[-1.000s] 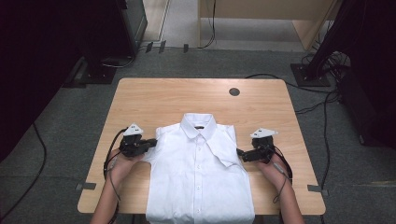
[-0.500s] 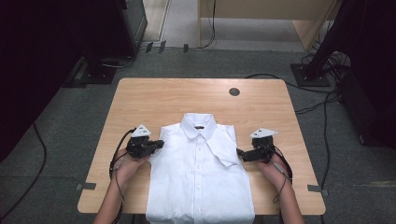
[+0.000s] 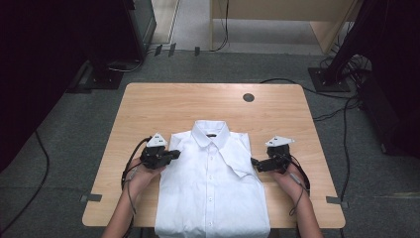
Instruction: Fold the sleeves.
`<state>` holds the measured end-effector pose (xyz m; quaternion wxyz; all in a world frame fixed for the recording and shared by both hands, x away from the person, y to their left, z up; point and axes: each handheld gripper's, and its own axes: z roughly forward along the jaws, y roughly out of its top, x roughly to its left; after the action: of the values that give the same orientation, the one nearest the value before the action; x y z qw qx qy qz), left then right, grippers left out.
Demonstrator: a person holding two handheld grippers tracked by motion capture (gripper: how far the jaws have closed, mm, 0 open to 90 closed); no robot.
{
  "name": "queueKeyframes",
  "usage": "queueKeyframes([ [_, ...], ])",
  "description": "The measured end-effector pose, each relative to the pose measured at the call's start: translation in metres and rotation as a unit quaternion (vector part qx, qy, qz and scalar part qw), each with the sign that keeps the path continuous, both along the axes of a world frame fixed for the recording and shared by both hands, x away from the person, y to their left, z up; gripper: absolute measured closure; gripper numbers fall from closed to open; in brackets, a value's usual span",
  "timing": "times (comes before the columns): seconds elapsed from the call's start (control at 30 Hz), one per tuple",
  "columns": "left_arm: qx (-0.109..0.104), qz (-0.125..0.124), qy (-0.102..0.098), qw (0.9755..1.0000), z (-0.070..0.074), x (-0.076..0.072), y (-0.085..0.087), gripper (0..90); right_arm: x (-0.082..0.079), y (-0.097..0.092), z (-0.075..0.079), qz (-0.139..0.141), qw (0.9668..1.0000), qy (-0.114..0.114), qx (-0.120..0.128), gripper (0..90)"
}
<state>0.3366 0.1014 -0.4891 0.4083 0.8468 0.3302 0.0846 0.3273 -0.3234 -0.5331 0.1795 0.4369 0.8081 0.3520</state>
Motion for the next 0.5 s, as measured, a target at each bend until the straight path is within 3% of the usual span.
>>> queueKeyframes([
  [0.5, -0.001, -0.027, -0.004, 0.9996, 0.002, -0.006, -0.024, 86.3, 0.0, 0.0, 0.0, 0.0, 1.0, 0.0, 0.0, 0.3],
])
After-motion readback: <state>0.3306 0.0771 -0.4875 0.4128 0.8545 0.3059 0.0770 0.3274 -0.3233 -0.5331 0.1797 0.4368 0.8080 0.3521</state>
